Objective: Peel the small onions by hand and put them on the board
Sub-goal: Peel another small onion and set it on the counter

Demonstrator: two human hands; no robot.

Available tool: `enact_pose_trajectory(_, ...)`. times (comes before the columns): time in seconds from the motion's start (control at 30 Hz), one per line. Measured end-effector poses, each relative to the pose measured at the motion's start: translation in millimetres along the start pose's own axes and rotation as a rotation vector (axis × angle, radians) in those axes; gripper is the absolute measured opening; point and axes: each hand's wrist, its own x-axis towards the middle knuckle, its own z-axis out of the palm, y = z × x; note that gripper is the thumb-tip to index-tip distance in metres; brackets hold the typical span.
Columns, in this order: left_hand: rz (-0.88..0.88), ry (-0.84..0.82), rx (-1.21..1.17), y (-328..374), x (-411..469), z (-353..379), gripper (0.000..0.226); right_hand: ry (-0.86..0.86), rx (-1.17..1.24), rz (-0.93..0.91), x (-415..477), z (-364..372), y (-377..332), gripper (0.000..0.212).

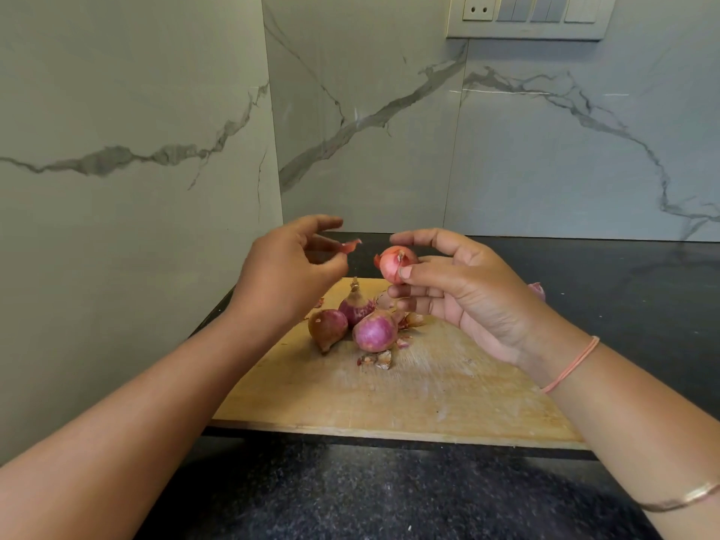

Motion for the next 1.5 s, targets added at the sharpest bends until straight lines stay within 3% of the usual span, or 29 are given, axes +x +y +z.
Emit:
enact_pose_trajectory(0.1, 0.035, -0.119, 0.021, 2, -4, 2, 0.055, 0.006, -0.070, -0.007, 0, 0, 2, 0.032)
enact_pose_trajectory(0.3, 0.104, -0.207, -0.105, 9, -13, 3, 0.028, 0.025, -0.107, -0.041, 1, 2, 7, 0.033)
enact_pose_trajectory(0.57, 0.151, -0.148, -0.060, 6, -13, 8, 0.022, 0.032, -0.206, -0.072, 1, 5, 8, 0.031)
enact_pose_trajectory(0.93, 0.209, -0.024, -0.001, 3, -9, 7, 0.012, -0.037, -0.084, -0.045, -2, 6, 6, 0.030)
enact_pose_trajectory(1.17, 0.169, -0.097, -0.149, 7, -14, 10, 0.011, 0.012, 0.027, -0.034, 2, 5, 8, 0.026)
enact_pose_trajectory(1.5, 0.255, -0.028, -0.060, 5, -13, 11, 0.002, 0.013, -0.069, -0.040, 0, 10, 7, 0.027)
